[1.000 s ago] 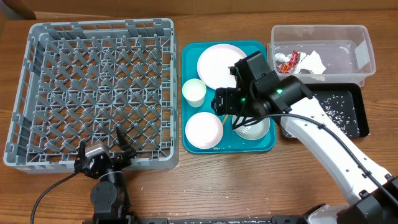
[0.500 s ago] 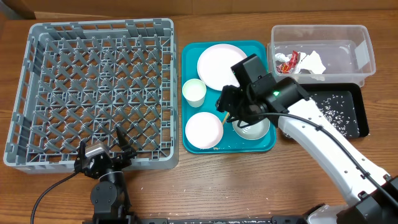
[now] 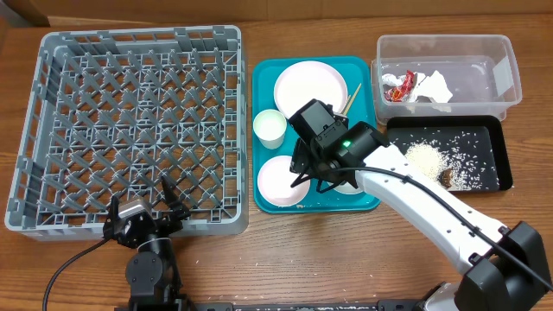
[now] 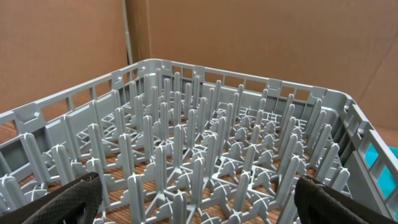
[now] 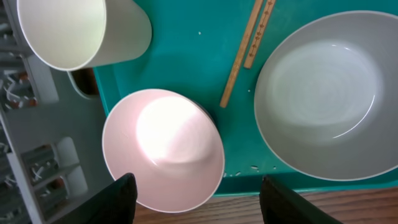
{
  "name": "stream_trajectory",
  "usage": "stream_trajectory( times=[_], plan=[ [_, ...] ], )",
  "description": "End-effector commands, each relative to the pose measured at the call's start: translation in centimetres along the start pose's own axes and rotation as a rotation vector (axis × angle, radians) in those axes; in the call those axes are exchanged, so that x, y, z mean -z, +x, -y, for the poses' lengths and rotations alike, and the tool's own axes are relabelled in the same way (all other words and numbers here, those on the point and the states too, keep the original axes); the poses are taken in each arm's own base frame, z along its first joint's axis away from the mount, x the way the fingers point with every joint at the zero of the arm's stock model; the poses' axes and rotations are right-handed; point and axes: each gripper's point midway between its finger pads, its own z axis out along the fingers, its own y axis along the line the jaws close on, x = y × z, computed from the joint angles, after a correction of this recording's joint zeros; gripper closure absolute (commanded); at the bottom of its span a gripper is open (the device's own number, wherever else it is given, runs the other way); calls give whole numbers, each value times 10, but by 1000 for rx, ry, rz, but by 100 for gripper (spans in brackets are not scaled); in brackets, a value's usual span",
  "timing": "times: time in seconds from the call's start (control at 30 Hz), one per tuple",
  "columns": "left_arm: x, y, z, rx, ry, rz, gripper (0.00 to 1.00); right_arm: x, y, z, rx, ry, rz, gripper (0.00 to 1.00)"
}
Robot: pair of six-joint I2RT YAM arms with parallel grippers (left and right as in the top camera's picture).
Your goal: Sort waste into correct bins and load items into the dishwasher
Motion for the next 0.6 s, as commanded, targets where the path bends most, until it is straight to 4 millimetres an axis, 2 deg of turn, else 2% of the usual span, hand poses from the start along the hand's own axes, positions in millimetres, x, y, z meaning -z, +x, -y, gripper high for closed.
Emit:
stream_trajectory(
  times=[0.0,0.13,0.27,0.4,0.57],
  plan=[
    [0,0,-2,20,-10,6,0,-10,1,6,82,42,-10,35],
    [0,0,-2,20,-10,6,0,-20,7,8,122,55,-49,35],
    [0,0,-2,20,-10,7,0,-21,9,6,146,46,-62,37],
    [0,-2,-1,23,-5,14,0,-21,9,6,146,45,-61,44],
    [1,-8,6,30,32,29,0,-21,8,4,169,36,-54,44]
  ],
)
